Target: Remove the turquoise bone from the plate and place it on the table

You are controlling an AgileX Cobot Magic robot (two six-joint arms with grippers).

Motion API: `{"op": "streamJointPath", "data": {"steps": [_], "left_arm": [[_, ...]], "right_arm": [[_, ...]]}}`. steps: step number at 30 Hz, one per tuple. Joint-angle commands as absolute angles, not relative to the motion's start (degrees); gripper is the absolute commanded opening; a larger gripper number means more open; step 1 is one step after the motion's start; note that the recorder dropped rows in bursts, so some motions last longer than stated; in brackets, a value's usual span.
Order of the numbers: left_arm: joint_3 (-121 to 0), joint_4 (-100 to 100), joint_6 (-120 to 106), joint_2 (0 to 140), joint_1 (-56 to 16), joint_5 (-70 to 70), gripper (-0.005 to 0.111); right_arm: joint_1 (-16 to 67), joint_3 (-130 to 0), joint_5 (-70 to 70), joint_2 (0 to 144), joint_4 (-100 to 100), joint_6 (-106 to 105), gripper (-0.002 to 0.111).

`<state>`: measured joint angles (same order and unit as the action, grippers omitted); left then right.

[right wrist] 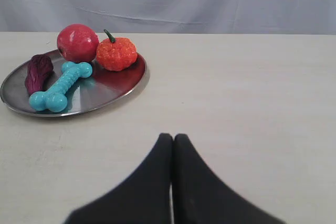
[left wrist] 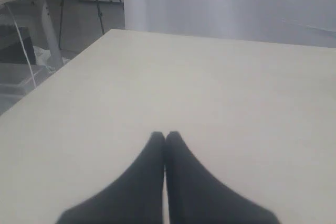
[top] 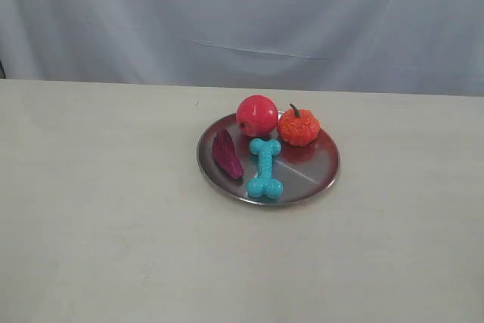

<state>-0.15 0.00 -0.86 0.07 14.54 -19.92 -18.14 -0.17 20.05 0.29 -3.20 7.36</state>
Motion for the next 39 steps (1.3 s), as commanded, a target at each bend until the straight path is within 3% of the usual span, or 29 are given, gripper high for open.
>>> {"op": "streamJointPath", "data": {"steps": [1, 17, 31, 39], "left_arm": [[0.0, 0.0, -0.6, 0.0, 14.7, -19.6, 0.0], [0.0, 0.0, -0.6, 0.0, 14.7, -19.6, 0.0], [0.0, 0.0, -0.6, 0.0, 14.7, -19.6, 0.0], [0.0, 0.0, -0.6, 0.0, 14.7, -19.6, 0.0]], "right_arm": [[-17.9, 0.0, 19.8, 0.0, -3.1, 7.3, 0.0], [-17.9, 0.0, 17.9, 0.0, -3.1, 7.3, 0.0], [-17.9, 0.0, -9.4, 0.0, -3.1, 7.3, 0.0], [-17.9, 0.0, -12.5, 0.0, -3.1, 7.8, 0.0]]}}
